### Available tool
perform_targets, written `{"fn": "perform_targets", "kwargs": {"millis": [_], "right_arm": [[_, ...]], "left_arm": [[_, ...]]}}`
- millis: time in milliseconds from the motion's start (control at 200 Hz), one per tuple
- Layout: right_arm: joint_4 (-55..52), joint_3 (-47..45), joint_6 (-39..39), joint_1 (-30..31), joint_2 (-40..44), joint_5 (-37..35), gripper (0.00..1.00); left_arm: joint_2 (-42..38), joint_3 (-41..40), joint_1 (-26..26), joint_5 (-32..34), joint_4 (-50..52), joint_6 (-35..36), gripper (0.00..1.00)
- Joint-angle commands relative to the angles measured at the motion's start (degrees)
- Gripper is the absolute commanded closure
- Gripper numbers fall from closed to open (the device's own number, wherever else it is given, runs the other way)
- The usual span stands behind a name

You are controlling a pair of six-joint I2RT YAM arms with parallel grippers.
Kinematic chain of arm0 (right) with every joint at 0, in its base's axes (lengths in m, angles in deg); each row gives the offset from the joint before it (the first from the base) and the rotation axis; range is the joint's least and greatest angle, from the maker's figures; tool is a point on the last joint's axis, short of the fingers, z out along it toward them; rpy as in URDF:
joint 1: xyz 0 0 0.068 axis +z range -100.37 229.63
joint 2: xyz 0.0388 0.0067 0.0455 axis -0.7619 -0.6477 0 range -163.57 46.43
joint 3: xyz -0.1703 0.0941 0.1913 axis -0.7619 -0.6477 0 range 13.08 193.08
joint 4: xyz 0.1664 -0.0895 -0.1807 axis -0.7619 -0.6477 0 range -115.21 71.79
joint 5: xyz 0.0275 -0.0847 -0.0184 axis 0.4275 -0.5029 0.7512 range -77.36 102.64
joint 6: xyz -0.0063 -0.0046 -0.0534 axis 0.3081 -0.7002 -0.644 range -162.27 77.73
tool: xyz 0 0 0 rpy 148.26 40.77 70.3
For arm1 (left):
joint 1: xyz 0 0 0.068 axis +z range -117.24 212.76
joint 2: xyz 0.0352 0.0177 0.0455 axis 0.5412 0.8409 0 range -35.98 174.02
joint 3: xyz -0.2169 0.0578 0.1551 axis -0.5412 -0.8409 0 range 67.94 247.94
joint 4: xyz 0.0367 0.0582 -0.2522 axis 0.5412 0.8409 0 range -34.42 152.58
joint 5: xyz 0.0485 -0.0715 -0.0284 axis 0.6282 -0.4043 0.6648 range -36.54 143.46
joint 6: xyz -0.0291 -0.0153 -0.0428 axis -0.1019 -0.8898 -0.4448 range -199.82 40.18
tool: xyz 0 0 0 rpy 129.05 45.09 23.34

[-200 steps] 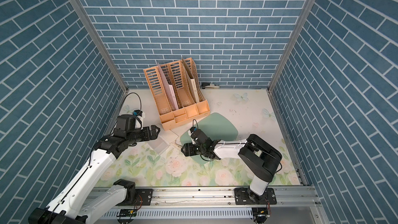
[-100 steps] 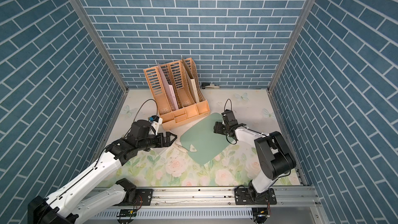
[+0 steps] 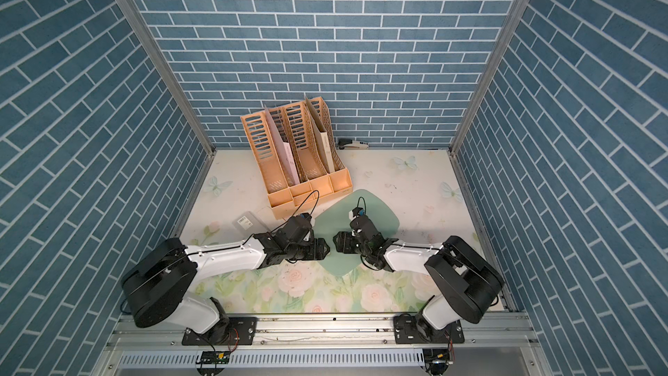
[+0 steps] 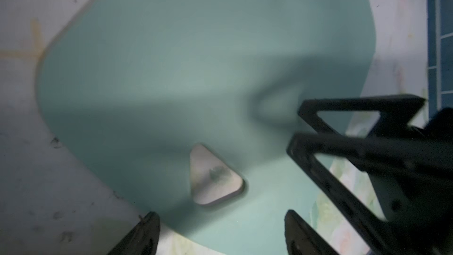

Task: Align the knife with the edge of the cutting board
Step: Adjust the knife at the center of the board, then move the work surface to the center of the board.

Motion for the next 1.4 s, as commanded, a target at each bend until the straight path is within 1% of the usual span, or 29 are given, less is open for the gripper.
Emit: {"fn": "perform_targets", "kwargs": {"millis": [0, 95, 110, 190, 275, 320, 375, 440, 495, 565, 650, 680, 785, 885, 960, 1010, 1035, 1055, 1110, 1170, 1205, 1260, 1345, 1395], "right_arm": [[-7.5, -4.3, 10.4, 2.8, -1.0, 0.4, 0.29], [-10.4, -3.6, 9.6, 3.3, 1.2, -0.6, 0.29], [-11.4, -3.1, 9.1, 3.4, 1.6, -1.9, 0.29], [-17.0, -0.2, 5.7, 3.2, 4.1, -6.1, 0.29], [-20.4, 1.8, 1.5, 1.8, 6.5, -9.5, 0.27], [-21.1, 2.3, -0.3, -0.5, 7.0, -9.5, 0.26], [-21.5, 2.9, -2.3, -5.0, 6.9, -7.4, 0.26], [-22.2, 3.7, -4.2, -10.5, 6.5, -5.8, 0.26], [-22.4, 4.8, -6.7, -14.4, 5.9, -5.3, 0.27], [-25.5, 8.3, -9.2, -18.3, 4.2, -7.1, 0.27], [-27.5, 13.0, -12.9, -22.7, 0.7, -9.1, 0.25], [-27.6, 14.3, -13.8, -24.9, -1.1, -9.0, 0.25], [-31.9, 21.6, -16.7, -31.6, -9.3, -9.3, 0.25], [-32.9, 26.5, -18.0, -35.4, -16.3, -7.0, 0.26], [-34.0, 29.9, -18.6, -35.9, -20.8, -4.5, 0.27], [-34.4, 30.9, -18.7, -35.7, -22.4, -2.1, 0.28], [-34.2, 30.7, -18.6, -35.6, -22.5, -1.2, 0.28], [-33.9, 30.2, -18.6, -35.4, -22.4, 1.4, 0.29], [-32.0, 27.6, -17.8, -34.7, -20.8, 4.8, 0.29], [-29.3, 23.9, -16.1, -33.6, -18.4, 7.7, 0.29], [-27.7, 21.5, -14.9, -32.8, -17.0, 9.0, 0.29], [-25.1, 17.7, -12.3, -31.3, -14.7, 9.7, 0.29], [-20.6, 12.4, -8.8, -27.9, -12.6, 11.6, 0.29], [-19.4, 10.1, -7.2, -25.4, -12.0, 12.2, 0.29]], "left_arm": [[2.3, -2.0, 0.2, 3.4, -0.3, -1.3, 0.18], [0.2, -3.9, 1.7, 7.1, 3.8, -2.5, 0.18], [-0.5, -4.4, 2.2, 7.6, 4.4, -2.7, 0.18], [-6.7, -8.4, 5.2, 9.9, 6.9, -3.5, 0.18], [-13.5, -12.3, 10.3, 10.7, 9.3, -3.2, 0.18], [-16.4, -13.6, 12.9, 9.7, 10.0, -2.4, 0.18], [-19.0, -13.3, 15.6, 9.8, 12.5, -0.9, 0.17], [-21.5, -12.3, 17.8, 11.0, 15.7, 0.7, 0.16], [-23.2, -11.8, 19.3, 9.9, 15.9, 2.2, 0.15], [-23.7, -10.5, 20.3, 9.3, 17.1, 4.2, 0.14], [-22.7, -6.5, 21.5, 13.5, 22.1, 5.6, 0.13], [-22.7, -6.0, 22.6, 13.8, 22.9, 5.9, 0.13], [-24.0, -7.0, 26.4, 6.8, 20.5, 6.5, 0.12], [-23.9, -6.1, 26.7, 1.5, 19.7, 6.4, 0.13], [-26.2, -6.6, 26.4, -4.0, 17.0, 6.6, 0.15], [-28.0, -6.5, 25.5, -7.6, 15.5, 7.2, 0.15], [-28.6, -6.4, 24.8, -9.2, 14.7, 7.5, 0.16], [-29.2, -6.3, 24.2, -10.3, 14.2, 7.6, 0.15], [-29.5, -6.1, 22.5, -12.5, 12.7, 7.2, 0.15], [-28.5, -6.0, 21.2, -12.6, 11.1, 6.5, 0.16], [-27.1, -6.1, 20.9, -12.3, 10.0, 6.2, 0.17], [-23.4, -5.7, 20.9, -12.0, 8.4, 6.2, 0.2], [-17.2, -4.4, 20.9, -11.9, 4.4, 6.6, 0.22], [-13.5, -2.8, 20.9, -10.3, 2.8, 7.4, 0.22]]}}
